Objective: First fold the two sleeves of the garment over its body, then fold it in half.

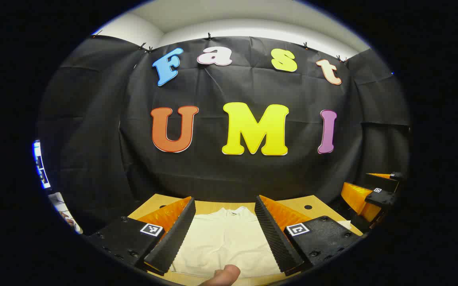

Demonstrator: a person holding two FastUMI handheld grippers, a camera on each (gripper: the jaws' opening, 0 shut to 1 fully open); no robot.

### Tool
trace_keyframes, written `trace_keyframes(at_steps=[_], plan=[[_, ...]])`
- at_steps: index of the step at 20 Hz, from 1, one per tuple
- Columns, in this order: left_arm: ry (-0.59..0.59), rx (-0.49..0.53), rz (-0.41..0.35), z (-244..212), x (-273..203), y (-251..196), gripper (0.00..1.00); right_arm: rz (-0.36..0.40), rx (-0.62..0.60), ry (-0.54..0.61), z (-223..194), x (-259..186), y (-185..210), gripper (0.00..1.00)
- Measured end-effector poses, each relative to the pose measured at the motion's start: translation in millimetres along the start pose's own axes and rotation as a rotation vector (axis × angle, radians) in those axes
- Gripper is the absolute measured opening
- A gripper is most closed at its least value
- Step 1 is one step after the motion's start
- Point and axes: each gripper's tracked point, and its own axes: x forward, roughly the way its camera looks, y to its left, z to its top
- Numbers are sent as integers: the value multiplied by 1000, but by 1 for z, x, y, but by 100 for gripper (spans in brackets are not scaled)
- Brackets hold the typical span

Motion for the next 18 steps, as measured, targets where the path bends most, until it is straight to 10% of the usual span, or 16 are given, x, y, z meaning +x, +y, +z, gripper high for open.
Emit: trace_keyframes(at_steps=[18], plan=[[12,47,-7,2,16,-13,96,0,5,2,-3,14,-11,94]])
